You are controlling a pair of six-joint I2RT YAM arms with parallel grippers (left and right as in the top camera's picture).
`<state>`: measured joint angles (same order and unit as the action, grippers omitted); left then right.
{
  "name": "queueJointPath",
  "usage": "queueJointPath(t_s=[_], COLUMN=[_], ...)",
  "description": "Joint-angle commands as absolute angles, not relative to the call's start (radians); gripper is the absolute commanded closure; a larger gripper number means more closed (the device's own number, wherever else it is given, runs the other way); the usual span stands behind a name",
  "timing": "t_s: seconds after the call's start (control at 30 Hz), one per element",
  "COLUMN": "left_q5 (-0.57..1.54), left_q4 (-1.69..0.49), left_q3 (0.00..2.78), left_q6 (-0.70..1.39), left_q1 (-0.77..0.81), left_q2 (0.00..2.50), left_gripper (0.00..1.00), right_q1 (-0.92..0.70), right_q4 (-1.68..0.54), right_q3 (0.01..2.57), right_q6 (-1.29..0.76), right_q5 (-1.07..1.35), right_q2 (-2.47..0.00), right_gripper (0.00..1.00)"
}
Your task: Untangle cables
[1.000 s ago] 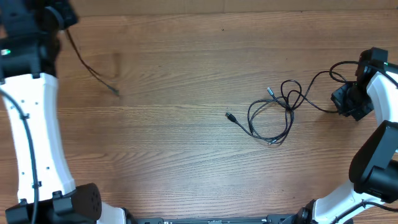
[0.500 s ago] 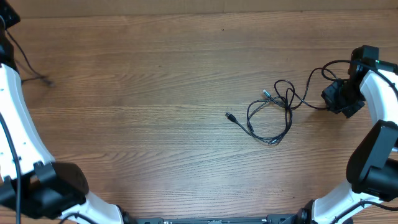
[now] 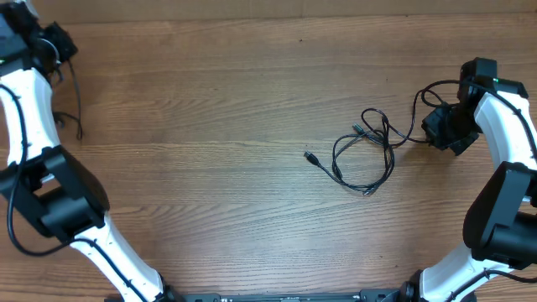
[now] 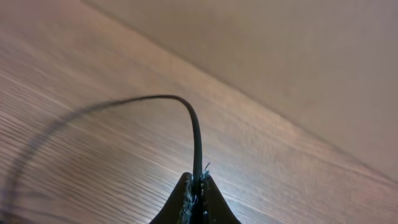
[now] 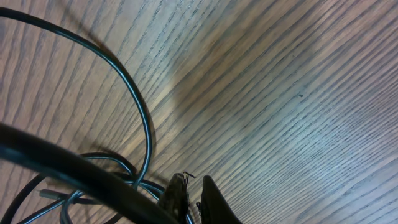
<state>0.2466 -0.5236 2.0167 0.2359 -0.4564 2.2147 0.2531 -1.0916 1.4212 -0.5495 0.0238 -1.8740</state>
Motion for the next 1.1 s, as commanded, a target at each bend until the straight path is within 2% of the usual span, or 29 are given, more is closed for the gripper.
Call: queueJointPath(t_s=[0.0, 0.07, 0.17, 0.23, 0.27, 0.3, 0.6, 0.73, 0.93, 1.07], left_q5=[0.259, 0.194, 0.107, 0.048, 0.040, 0.041, -0.009, 0.163, 0.270, 0.485], left_q4=[-0.551, -0.592, -0.629, -0.643, -0.642, -0.638, -0.727, -0.790, -0.911, -1.046], left_q3=[2.033, 2.033, 2.033, 2.033, 2.033, 2.033, 2.184, 2.378, 2.708, 2.855], left_q6=[0.271, 0.270, 0.268, 0.266, 0.266, 0.268, 0.284, 0.266, 0.296, 0.284], left_q1=[-0.457, -0.459, -0.459, -0.460, -0.460, -0.460, -0.461, -0.463, -0.443, -0.410], left_q2=[2.253, 2.256, 2.256, 2.256, 2.256, 2.256, 2.256, 2.256, 2.256, 2.255], left_gripper=[0.96, 0.86, 0.59, 0.22, 0.07, 0.00, 0.00, 0.00, 0.01, 0.00], right_q1=[0.249, 0.249, 0.249, 0.249, 0.249, 0.249, 0.249, 0.249, 0.249, 0.249], right_q4=[-1.087, -1.086, -1.084, -1.082, -1.082, -1.081, -1.073, -1.055, -1.042, -1.049], right_q3=[1.421, 1.421, 1.421, 1.421, 1.421, 1.421, 1.421, 1.421, 1.421, 1.421], right_q6=[-0.548, -0.548, -0.548, -0.548, -0.548, -0.548, -0.548, -0.548, -0.548, -0.547], right_q5=[0.028, 0.028, 0.028, 0.028, 0.028, 0.028, 0.028, 0.028, 0.028, 0.028], right_q2=[-1.872, -1.872, -1.872, -1.872, -1.872, -1.872, -1.872, -1.872, -1.872, -1.872], right_gripper=[0.92, 0.92, 0.92, 0.92, 0.91, 0.91, 0.85, 0.82, 0.77, 0.76])
